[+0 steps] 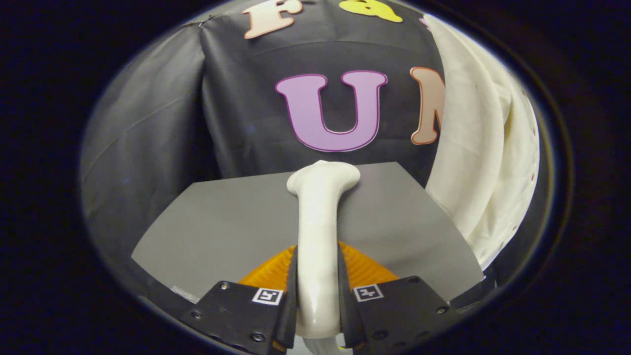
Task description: Iron the clothes twice with a garment steamer, once on the left side and once on the right side.
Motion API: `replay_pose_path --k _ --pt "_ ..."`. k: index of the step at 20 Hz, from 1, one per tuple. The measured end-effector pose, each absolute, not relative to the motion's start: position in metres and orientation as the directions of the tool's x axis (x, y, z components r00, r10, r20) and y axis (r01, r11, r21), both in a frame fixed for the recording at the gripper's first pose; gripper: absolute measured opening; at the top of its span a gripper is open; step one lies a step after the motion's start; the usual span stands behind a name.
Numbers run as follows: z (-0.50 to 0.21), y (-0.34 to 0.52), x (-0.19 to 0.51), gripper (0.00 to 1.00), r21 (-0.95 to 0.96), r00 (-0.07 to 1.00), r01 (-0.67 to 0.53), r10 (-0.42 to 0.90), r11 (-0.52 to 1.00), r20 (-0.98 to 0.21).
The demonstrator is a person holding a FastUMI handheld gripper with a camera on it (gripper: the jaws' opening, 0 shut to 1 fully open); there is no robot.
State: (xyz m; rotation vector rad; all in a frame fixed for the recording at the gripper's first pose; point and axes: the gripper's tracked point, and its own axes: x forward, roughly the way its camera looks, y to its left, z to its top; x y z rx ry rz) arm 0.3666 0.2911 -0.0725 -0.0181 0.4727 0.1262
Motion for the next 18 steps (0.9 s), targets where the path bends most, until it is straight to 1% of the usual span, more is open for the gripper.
replay_pose_path --k 1,2,6,11,18 --pt "-0.072 0.298 0.367 0.37 0.013 0.879 -0.159 0.147 0.987 -0.453" --pt "-0.074 0.297 0.364 0.33 0.024 0.872 -0.173 0.164 0.985 -0.461" --pt "-0.071 0.293 0.358 0.28 0.038 0.879 -0.179 0.177 0.983 -0.442" --pt "-0.061 0.274 0.315 0.28 -0.037 0.898 -0.24 0.207 0.97 -0.388" --pt "0.001 0.244 0.239 0.27 -0.102 0.915 -0.338 0.301 0.936 -0.271"
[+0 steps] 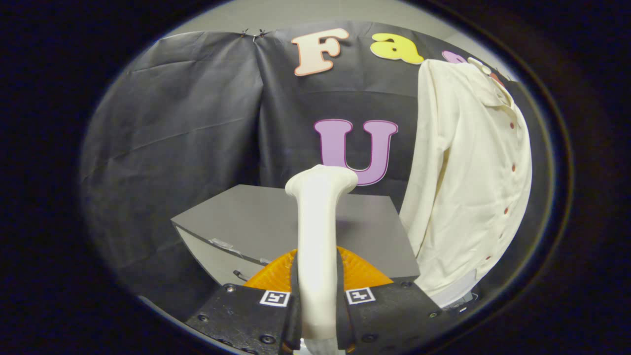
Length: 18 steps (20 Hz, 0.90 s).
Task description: Iron the clothes twice with a garment steamer, once on the left side and once on the right side.
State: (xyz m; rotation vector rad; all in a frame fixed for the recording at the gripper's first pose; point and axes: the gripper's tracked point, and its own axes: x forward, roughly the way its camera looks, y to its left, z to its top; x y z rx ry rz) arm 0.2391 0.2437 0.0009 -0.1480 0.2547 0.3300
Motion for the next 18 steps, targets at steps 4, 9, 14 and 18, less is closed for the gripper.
replay_pose_path --k 4,9,14,18 --pt "0.059 0.22 0.208 0.27 -0.078 0.919 -0.366 0.347 0.928 -0.187" --pt "0.126 0.162 0.196 0.27 -0.064 0.94 -0.337 0.331 0.939 -0.089" --pt "0.157 0.085 0.224 0.27 -0.103 0.974 -0.226 0.223 0.969 -0.044" --pt "0.161 0.033 0.253 0.27 -0.091 0.992 -0.126 0.123 0.988 -0.037"
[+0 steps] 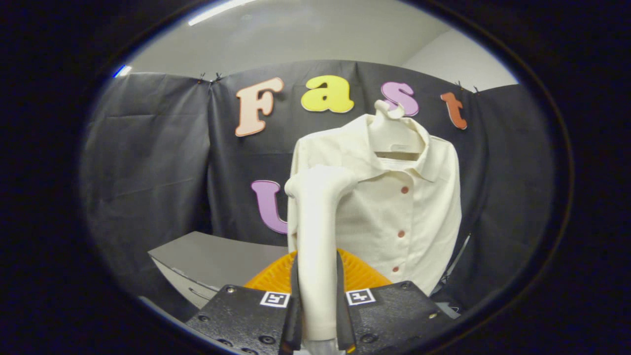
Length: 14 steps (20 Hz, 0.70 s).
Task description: Iron the clothes twice with a garment steamer, once on the left side and once on the right side.
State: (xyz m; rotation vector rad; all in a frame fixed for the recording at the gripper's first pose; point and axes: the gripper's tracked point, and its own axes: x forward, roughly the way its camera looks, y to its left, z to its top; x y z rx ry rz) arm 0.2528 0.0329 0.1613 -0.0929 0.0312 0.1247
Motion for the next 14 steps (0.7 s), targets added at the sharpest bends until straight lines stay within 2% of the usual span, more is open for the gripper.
replay_pose_path --k 4,11,14 --pt "0.155 0.023 0.265 0.27 -0.145 0.991 -0.136 0.134 0.98 -0.022" --pt "0.126 0.002 0.269 0.27 -0.038 0.988 -0.151 0.149 0.988 -0.043" --pt "0.102 -0.011 0.27 0.27 -0.008 0.986 -0.139 0.138 0.99 -0.092"
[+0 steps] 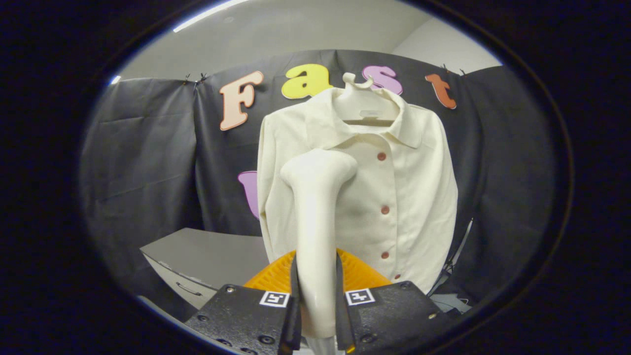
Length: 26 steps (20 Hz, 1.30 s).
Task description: Iron the clothes twice with a garment steamer, once on the left side and once on the right side.
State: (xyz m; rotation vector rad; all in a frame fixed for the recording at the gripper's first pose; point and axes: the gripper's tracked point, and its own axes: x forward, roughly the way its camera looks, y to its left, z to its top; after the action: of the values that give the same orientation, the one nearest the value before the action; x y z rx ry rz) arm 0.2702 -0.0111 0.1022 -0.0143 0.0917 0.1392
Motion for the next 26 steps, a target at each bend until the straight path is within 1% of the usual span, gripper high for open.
replay_pose_path --k 7,11,15,26 --pt "0.041 -0.03 0.274 0.27 0.01 0.973 -0.124 0.124 0.992 -0.197" --pt "0.001 -0.03 0.276 0.27 0.04 0.956 -0.138 0.144 0.99 -0.256" --pt "-0.038 -0.033 0.276 0.27 0.023 0.94 -0.13 0.131 0.991 -0.315" --pt "-0.164 -0.039 0.262 0.28 0.031 0.865 -0.124 0.123 0.992 -0.486"
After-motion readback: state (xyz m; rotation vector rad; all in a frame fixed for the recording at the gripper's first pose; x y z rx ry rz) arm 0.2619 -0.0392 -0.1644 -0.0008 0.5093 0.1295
